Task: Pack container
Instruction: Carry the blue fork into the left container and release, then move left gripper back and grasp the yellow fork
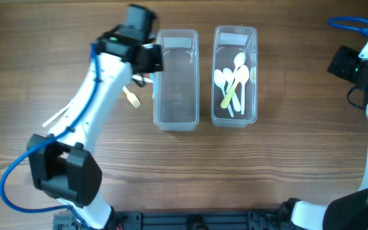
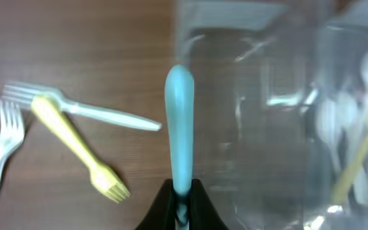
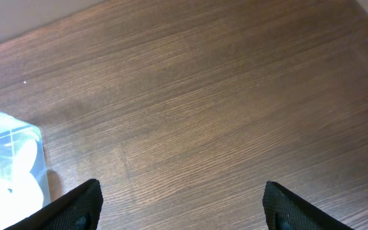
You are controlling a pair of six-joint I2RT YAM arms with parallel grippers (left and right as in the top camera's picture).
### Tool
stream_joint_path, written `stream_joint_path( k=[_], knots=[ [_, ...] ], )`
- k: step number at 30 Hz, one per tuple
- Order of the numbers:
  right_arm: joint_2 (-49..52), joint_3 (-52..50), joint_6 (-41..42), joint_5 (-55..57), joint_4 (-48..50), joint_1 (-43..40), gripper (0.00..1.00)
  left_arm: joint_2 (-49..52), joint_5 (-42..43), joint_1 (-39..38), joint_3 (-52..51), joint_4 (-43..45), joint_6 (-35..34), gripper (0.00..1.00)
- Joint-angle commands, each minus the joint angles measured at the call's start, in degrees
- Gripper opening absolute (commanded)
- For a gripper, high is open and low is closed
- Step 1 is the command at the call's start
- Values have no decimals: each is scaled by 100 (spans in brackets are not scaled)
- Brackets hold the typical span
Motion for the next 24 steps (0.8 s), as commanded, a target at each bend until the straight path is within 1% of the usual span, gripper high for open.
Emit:
stream_joint_path(
  k=[1, 2, 5, 6, 7, 8, 11, 13, 14, 15, 16, 17, 18, 19, 21, 22, 24],
  knots=[
    [-33, 87, 85, -50, 11, -15, 80, 24, -533, -527, 105, 94, 929, 4],
    [-36, 87, 85, -50, 11, -15, 80, 188, -503, -627, 105, 111, 1056, 4],
    [-36, 87, 85, -50, 11, -13, 80, 426, -487, -671, 103, 195, 1093, 4],
    [-36, 87, 85, -52, 9, -13, 80, 492, -490, -671, 101, 229, 1093, 8],
    [-36, 87, 85, -52, 2, -13, 80, 603, -490, -671, 98, 293, 1093, 17],
    [-36, 87, 85, -52, -11, -13, 80, 686, -485, -671, 98, 328, 1093, 18],
    [-36, 87, 85, -52, -37, -13, 80, 870, -157, -671, 98, 354, 1093, 26],
    [-36, 87, 85, -52, -42, -13, 80, 887, -92, -671, 98, 354, 1091, 31],
    [-33, 87, 85, -52, -50, -13, 80, 866, -216, -671, 109, 341, 1084, 29],
    [-36, 87, 83, -52, -57, -13, 80, 798, -431, -667, 131, 293, 1012, 24],
    [-36, 87, 83, -50, -57, -13, 80, 723, -632, -651, 155, 238, 927, 24],
    [-36, 87, 85, -50, -57, -13, 80, 621, -903, -614, 186, 170, 776, 29],
    [-36, 87, 85, -52, -57, -13, 80, 457, -1169, -544, 195, 68, 605, 37],
    [-36, 87, 85, -52, -59, -13, 80, 302, -1307, -450, 195, -59, 474, 43],
    [-36, 87, 87, -52, -66, -13, 80, 83, -1303, -160, 195, -352, 0, 50],
    [-36, 87, 87, -52, -74, -13, 81, 48, -1303, 37, 192, -518, -374, 51],
    [-36, 87, 90, -52, -87, -13, 81, 70, -1187, 514, 105, -741, -1333, 58]
  ],
)
